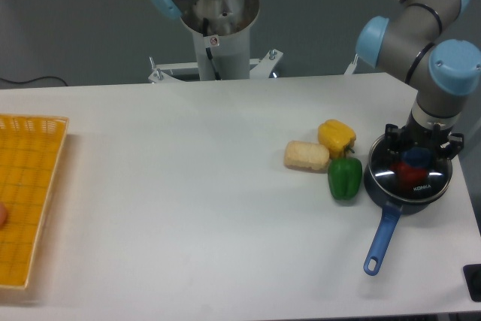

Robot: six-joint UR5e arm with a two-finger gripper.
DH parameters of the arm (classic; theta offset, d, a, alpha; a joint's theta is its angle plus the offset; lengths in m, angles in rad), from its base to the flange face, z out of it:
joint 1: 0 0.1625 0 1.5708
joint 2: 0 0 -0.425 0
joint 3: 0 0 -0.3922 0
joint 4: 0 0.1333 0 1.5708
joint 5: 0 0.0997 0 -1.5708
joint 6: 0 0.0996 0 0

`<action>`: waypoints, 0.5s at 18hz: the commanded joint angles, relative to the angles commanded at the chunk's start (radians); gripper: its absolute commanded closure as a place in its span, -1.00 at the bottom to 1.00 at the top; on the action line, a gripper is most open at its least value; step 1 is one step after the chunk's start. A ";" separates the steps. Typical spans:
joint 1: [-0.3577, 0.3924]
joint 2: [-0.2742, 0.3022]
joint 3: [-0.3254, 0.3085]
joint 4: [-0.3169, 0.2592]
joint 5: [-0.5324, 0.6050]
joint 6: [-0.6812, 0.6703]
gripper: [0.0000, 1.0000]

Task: Close the pot lid
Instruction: 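Press the lid down to seat it on the saucepan rim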

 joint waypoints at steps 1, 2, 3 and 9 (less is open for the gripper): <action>0.000 0.000 0.000 0.000 0.000 0.000 -0.10; 0.000 -0.002 -0.002 0.000 0.000 0.000 -0.10; 0.000 -0.002 0.000 0.002 0.000 0.000 -0.10; 0.003 -0.002 -0.002 0.003 0.000 0.003 -0.10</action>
